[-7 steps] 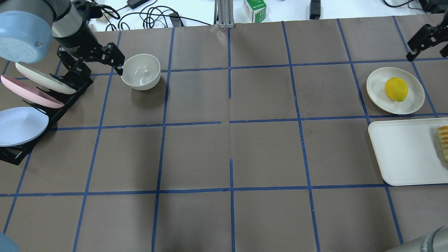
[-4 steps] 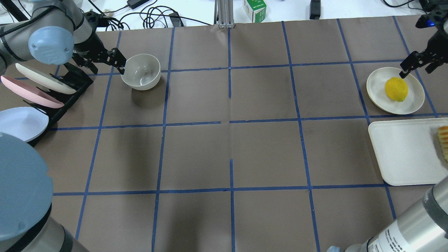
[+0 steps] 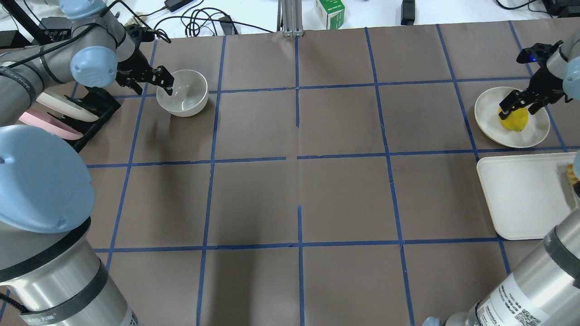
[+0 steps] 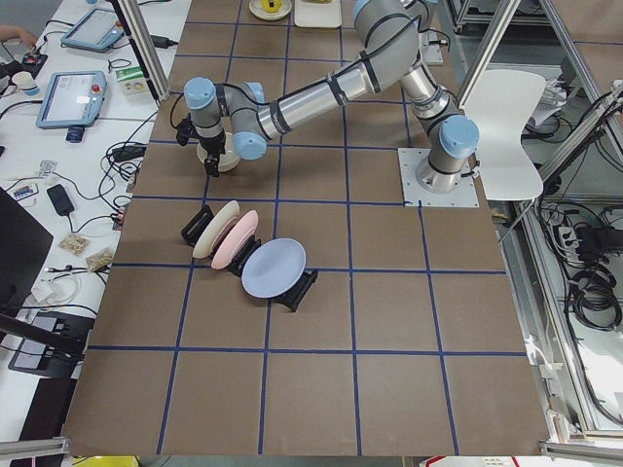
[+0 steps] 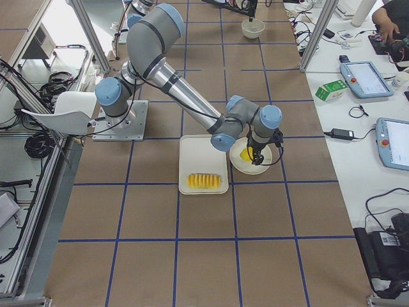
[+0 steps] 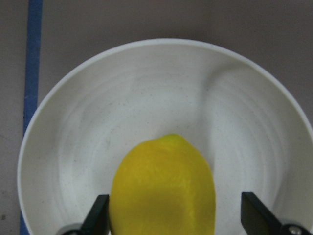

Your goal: Place bowl and put lemon in it

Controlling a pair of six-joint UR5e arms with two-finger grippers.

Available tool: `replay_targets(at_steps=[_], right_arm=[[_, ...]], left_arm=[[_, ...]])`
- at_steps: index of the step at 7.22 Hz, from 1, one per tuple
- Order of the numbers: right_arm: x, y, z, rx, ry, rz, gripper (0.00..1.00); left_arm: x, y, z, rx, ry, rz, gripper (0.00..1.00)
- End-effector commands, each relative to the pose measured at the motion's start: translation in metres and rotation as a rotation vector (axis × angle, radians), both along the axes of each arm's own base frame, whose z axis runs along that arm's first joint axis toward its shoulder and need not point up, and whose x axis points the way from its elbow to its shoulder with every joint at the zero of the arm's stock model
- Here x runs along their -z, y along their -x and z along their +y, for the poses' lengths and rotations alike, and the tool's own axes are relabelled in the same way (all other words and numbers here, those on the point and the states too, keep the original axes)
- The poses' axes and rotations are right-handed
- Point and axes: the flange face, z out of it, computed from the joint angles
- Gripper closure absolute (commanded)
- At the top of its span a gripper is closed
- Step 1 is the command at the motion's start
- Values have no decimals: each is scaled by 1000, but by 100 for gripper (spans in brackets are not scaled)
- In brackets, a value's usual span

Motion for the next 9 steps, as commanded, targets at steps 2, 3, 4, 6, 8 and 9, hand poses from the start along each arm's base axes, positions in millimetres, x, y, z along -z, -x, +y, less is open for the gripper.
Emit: replay_targets(at_steps=[2, 3, 4, 6, 8, 9], right_arm=[[3, -2, 3, 5, 2, 1, 71], [-3, -4, 2, 2, 3, 6, 81], [-12, -6, 2, -1, 9, 8, 82], [-72, -16, 13, -2, 41, 5, 82], [-132, -38, 32, -6, 46, -7, 82], [-159, -54, 41, 7, 51, 0, 82]], left_arm=[[24, -3, -9, 6, -17, 8, 91], [22, -3, -9, 8, -14, 7, 100], [16, -3, -9, 6, -7, 7, 100], [-5, 10, -5, -30, 1, 11, 100], [-43, 90, 21, -111, -60, 126, 100], [-42, 158, 49, -101, -94, 135, 100]])
